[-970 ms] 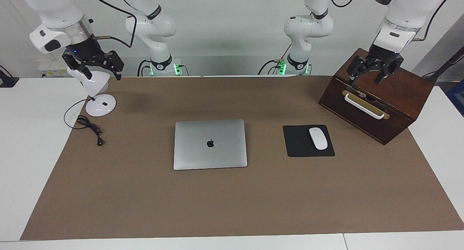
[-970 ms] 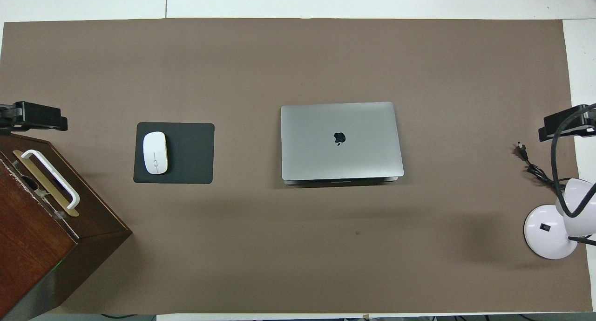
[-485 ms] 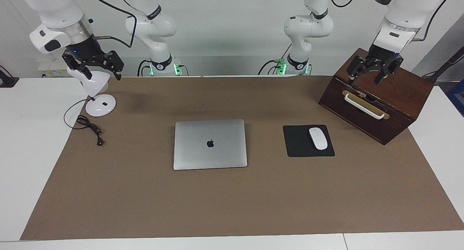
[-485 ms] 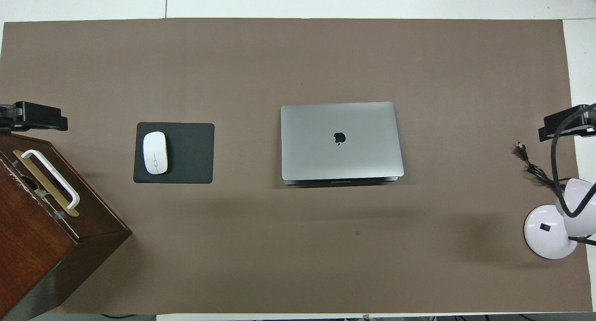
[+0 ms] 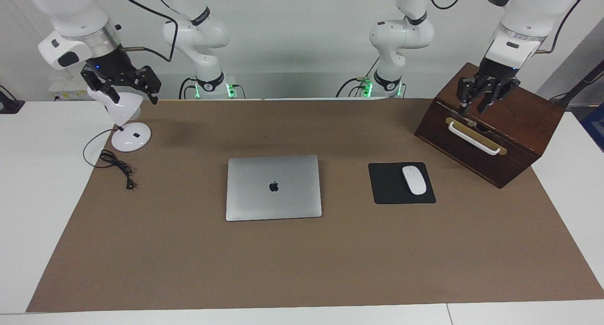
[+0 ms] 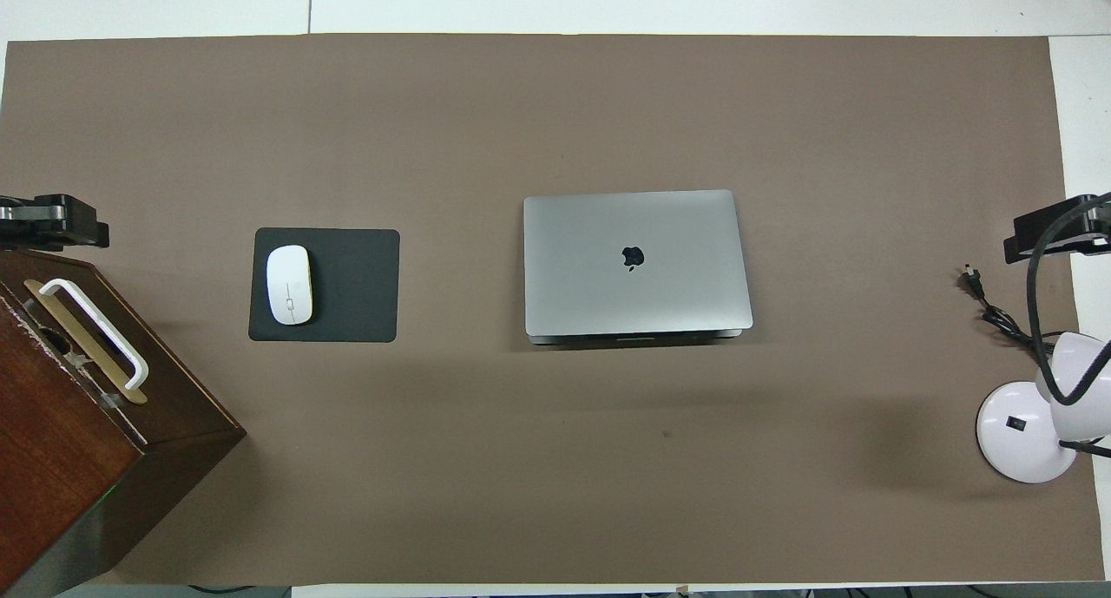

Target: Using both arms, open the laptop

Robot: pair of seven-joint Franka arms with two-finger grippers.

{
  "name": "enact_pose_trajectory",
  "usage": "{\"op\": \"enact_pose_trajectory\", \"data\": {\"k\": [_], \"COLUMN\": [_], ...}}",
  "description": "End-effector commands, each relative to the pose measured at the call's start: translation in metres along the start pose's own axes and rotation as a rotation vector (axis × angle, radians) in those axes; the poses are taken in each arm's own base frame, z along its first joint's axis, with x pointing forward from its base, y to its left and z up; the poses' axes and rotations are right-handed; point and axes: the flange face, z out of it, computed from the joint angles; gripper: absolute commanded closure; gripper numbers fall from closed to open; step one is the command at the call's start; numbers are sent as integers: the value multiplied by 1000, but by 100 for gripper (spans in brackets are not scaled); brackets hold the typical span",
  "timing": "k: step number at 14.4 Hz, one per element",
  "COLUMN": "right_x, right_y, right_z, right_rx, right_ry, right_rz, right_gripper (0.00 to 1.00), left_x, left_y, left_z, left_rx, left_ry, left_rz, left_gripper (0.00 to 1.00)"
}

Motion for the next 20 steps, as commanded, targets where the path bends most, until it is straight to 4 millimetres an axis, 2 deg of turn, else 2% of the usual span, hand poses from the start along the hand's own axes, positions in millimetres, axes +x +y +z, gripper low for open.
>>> {"op": "enact_pose_trajectory", "data": {"k": [1,6,8,11,12,16,17,18,20], "right_x": [-2,-1,-1,-2,-2,-3,-3,-3,-5], "right_y": [-2,-2,-2,-3,-5,-5,-6,-7,-15], "right_z": [-3,-3,-3,-2,-2,-1,-1,0,-1], "right_rx": [9,11,11,14,35,46,46,45,42], "right_ry": [17,20,20,17,19,11,12,14,18], "right_rz": [3,-111,-137,-167,-198,-218,-227,-239,-256], "right_gripper": [0,0,9,10,0,0,4,22,26], "left_x": [-7,-7,-7,-6,-3,10,10,11,12], "left_y": [1,-3,-3,-2,-2,3,4,4,5], "left_z": [-3,-4,-4,-4,-5,-9,-9,-10,-10], "left_rx": [-3,-14,-13,-14,-16,-57,-74,-78,-78], "left_ry": [10,13,13,23,44,139,144,148,159], "left_rz": [-12,-22,-21,-21,-21,-21,-26,-26,-21], "left_gripper": [100,100,100,100,100,100,100,100,100]}}
